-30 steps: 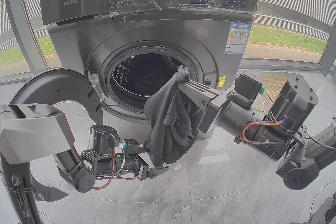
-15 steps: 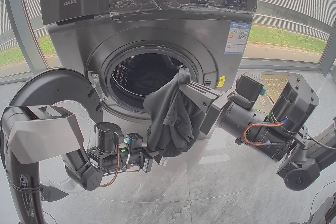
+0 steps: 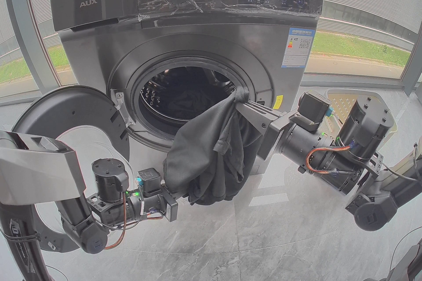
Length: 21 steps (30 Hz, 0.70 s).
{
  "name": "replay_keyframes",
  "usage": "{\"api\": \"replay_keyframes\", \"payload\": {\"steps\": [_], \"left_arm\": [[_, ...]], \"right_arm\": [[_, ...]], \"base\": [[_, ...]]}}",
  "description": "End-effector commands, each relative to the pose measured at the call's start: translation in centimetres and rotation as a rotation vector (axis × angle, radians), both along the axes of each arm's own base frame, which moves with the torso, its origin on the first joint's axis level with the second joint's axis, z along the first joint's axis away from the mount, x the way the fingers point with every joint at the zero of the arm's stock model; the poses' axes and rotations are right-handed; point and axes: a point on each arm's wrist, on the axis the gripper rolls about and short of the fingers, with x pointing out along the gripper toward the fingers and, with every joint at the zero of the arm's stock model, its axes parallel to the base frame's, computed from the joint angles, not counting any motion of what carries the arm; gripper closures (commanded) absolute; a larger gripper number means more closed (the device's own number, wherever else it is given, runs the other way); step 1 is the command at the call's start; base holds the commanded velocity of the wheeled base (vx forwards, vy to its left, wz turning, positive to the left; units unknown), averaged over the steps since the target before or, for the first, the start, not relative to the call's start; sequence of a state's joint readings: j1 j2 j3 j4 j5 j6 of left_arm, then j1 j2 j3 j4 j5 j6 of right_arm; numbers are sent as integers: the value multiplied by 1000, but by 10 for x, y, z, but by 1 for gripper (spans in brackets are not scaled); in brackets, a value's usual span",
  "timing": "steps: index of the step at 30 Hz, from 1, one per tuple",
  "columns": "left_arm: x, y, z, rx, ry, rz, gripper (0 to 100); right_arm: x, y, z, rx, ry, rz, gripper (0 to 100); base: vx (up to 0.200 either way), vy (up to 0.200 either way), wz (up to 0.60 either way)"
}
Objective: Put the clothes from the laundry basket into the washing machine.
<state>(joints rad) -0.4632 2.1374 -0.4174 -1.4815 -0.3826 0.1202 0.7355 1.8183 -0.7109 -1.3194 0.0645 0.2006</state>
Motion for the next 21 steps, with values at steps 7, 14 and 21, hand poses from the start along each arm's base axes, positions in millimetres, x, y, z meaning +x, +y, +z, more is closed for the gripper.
{"api": "replay_keyframes", "payload": {"steps": [7, 14, 21], "left_arm": [[-44, 24, 28, -36, -41, -93, 100], [-44, 23, 43, -76, -97, -146, 100], [-37, 19, 66, -138, -171, -136, 100]], "right_arm": [[43, -25, -28, -55, 60, -163, 100], [39, -21, -40, -83, 95, -146, 100], [33, -6, -58, -121, 135, -98, 100]], "base": [[0, 0, 0], [0, 0, 0], [0, 0, 0]]}}
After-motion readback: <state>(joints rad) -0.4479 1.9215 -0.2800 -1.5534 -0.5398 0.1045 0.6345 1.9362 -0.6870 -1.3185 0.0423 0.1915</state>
